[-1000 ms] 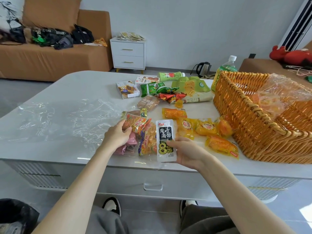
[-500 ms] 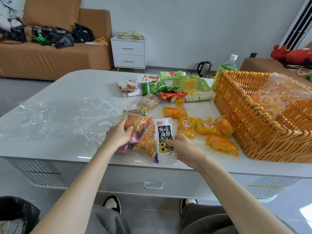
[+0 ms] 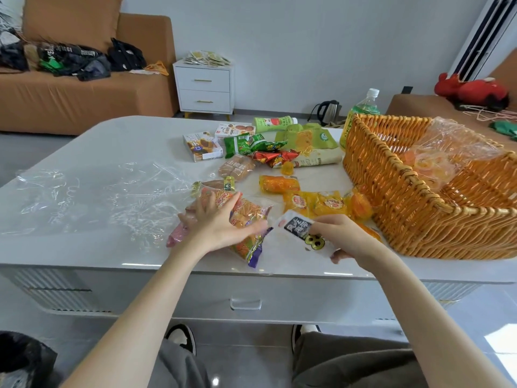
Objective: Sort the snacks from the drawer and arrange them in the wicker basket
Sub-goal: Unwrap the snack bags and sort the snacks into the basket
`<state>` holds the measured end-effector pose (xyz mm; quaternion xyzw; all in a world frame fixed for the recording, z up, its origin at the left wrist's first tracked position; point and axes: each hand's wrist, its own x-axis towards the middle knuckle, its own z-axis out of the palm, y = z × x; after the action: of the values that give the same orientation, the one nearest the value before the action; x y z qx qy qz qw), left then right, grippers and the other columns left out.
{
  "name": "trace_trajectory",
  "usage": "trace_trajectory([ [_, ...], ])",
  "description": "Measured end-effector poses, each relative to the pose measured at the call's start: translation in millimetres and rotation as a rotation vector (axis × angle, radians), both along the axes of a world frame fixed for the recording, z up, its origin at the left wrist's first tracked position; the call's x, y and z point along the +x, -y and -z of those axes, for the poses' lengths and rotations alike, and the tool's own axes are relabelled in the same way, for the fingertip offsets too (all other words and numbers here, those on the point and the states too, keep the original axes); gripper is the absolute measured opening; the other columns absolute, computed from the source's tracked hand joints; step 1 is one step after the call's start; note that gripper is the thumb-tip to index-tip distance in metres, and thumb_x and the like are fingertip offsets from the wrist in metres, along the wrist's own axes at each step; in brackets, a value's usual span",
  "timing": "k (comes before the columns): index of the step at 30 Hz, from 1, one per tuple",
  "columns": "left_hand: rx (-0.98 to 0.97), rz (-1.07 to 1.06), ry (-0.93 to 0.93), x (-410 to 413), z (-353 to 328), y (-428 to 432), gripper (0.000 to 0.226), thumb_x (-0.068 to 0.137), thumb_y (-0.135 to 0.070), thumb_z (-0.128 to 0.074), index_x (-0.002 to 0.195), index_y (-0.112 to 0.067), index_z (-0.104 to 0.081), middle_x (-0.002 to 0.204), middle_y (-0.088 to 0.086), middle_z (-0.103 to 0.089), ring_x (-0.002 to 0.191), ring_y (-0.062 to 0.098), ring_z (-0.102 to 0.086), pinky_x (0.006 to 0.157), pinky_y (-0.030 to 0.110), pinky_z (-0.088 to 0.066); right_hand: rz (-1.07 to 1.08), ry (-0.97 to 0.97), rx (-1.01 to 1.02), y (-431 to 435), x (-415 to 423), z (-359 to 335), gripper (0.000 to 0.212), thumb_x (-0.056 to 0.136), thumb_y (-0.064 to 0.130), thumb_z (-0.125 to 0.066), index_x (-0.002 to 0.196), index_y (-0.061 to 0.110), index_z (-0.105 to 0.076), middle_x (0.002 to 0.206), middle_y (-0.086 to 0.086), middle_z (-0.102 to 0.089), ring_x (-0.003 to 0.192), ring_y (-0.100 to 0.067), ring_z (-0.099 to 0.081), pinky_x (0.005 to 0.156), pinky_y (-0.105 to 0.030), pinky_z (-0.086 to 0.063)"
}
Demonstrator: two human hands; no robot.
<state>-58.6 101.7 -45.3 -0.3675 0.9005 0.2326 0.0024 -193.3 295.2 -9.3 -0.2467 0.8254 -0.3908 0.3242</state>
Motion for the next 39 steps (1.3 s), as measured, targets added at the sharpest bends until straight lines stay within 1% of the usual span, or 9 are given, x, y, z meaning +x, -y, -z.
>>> trace_trajectory([
  [3,-0.037,0.009,0.053,0.1,2.0,-0.3,0.106,0.056,-0.092,-0.045,0.145,-0.055,0.000,0.159,0.006,0.019,0.144,0.036,0.020,0.109,0.067,0.005,-0.094,-0.083,0.093,-7.0,-2.5,0.3,0.025,0.091,0.020,-0.053,0.099,0.005,-0.071,0.066,-0.005,-0.060,0.049,-0.015,-0.039,0.036,-0.019,-0.029],
  [7,-0.029,-0.001,0.023,-0.8,2.8,1.0,0.092,0.071,-0.082,-0.048,0.146,-0.053,-0.003,0.159,0.005,0.016,0.144,0.035,0.018,0.110,0.067,0.000,-0.133,-0.089,0.093,-5.5,-7.0,-0.2,0.025,0.090,0.022,-0.055,0.102,0.008,-0.071,0.068,-0.007,-0.054,0.049,-0.015,-0.030,0.038,-0.017,-0.021],
  [11,-0.032,-0.004,0.014,-1.2,4.0,3.8,0.080,0.080,-0.077,-0.042,0.146,-0.053,-0.004,0.160,0.005,0.014,0.145,0.035,0.016,0.110,0.066,0.000,-0.105,-0.038,0.023,6.9,-9.4,-4.4,0.019,0.091,0.025,-0.056,0.101,0.030,-0.071,0.074,-0.005,-0.060,0.049,-0.013,-0.029,0.038,-0.016,-0.022],
  [18,0.003,-0.003,-0.017,0.0,3.0,3.3,0.071,0.087,-0.070,-0.039,0.146,-0.053,-0.006,0.160,0.004,0.015,0.145,0.034,0.017,0.109,0.065,0.004,-0.053,0.034,0.028,28.3,-12.8,1.6,0.012,0.092,0.025,-0.057,0.093,0.032,-0.066,0.083,-0.007,-0.063,0.049,-0.010,-0.035,0.037,-0.015,-0.027],
  [23,0.035,0.004,-0.010,0.3,0.7,2.4,0.071,0.086,-0.072,-0.038,0.146,-0.055,-0.005,0.159,0.003,0.016,0.144,0.034,0.019,0.109,0.064,0.006,-0.031,0.007,-0.044,44.9,-2.2,19.0,0.035,0.088,0.030,-0.068,0.118,0.018,-0.055,0.077,-0.004,-0.058,0.051,-0.011,-0.041,0.041,-0.018,-0.030],
  [29,0.131,0.008,-0.075,7.0,-4.4,5.2,0.080,0.074,-0.083,-0.039,0.145,-0.056,-0.013,0.160,0.000,0.011,0.146,0.030,0.014,0.113,0.063,0.003,0.009,0.102,-0.171,62.9,7.0,23.5,0.033,0.093,0.029,-0.061,0.125,0.023,-0.057,0.080,0.001,-0.059,0.050,-0.010,-0.043,0.041,-0.017,-0.037],
  [33,0.089,-0.097,-0.267,9.2,-5.1,20.0,0.084,0.071,-0.086,-0.024,0.143,-0.044,-0.033,0.158,0.001,-0.020,0.146,0.027,-0.014,0.115,0.058,-0.014,0.101,0.405,-0.236,52.7,-0.4,17.2,0.023,0.089,0.000,-0.062,0.111,-0.004,-0.055,0.088,-0.012,-0.059,0.062,-0.014,-0.059,0.051,-0.021,-0.055],
  [36,-0.026,-0.190,-0.189,8.5,4.4,34.5,0.062,0.092,-0.068,-0.028,0.147,-0.041,-0.028,0.158,0.004,-0.020,0.144,0.034,-0.017,0.113,0.057,-0.017,0.174,0.255,-0.229,53.9,-3.3,24.0,0.027,0.089,-0.003,-0.060,0.111,-0.017,-0.056,0.103,-0.016,-0.058,0.064,-0.016,-0.069,0.060,-0.028,-0.060],
  [39,0.104,-0.202,-0.185,8.2,13.6,44.2,0.060,0.093,-0.065,-0.031,0.148,-0.041,-0.023,0.157,0.006,-0.022,0.142,0.035,-0.023,0.112,0.055,-0.025,0.214,0.176,-0.279,63.0,3.1,29.9,0.007,0.085,-0.004,-0.064,0.085,-0.009,-0.060,0.084,-0.015,-0.053,0.071,-0.021,-0.072,0.080,-0.040,-0.059],
])
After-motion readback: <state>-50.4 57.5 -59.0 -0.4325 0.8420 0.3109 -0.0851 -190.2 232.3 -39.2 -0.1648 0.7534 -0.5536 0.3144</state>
